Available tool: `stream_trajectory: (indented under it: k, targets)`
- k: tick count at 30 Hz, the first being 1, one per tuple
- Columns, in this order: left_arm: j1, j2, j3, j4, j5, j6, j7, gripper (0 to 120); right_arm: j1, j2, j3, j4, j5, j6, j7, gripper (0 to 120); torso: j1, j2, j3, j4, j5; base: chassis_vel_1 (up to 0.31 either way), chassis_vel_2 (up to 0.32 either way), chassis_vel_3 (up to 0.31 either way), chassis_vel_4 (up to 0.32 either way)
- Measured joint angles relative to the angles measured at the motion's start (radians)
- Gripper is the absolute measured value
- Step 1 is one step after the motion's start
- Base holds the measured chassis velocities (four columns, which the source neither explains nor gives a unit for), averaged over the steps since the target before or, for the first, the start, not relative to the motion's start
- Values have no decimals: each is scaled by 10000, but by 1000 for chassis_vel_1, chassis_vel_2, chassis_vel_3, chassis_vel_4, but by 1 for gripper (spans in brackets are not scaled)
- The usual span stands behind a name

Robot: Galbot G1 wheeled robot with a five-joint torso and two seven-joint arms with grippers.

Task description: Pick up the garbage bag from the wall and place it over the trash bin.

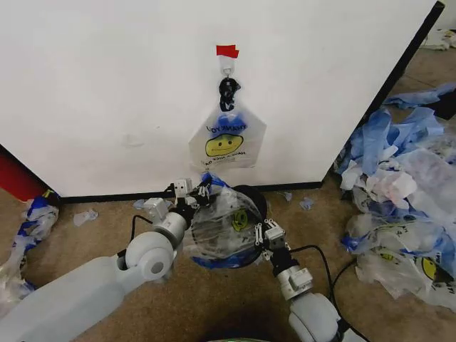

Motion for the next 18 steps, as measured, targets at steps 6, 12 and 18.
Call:
stream_trajectory:
  k: [6, 12, 18]
  targets:
    - [-47, -49, 148, 190, 169, -80, 84, 0, -354, -41, 94, -17, -161, 273, -90, 0, 0, 0, 0, 0, 0, 0, 0, 0, 0]
    - [45, -76, 207, 323, 374, -158, 174, 0, -743, -120, 384, 325, -492, 747, -238, 0, 0, 0, 0, 0, 0, 0, 0, 0, 0]
    - [176, -72, 210, 411, 564, -270, 240, 0, -1187, -187, 655, 775, -523, 961, -240, 0, 0, 0, 0, -1, 0, 0, 0, 0, 0]
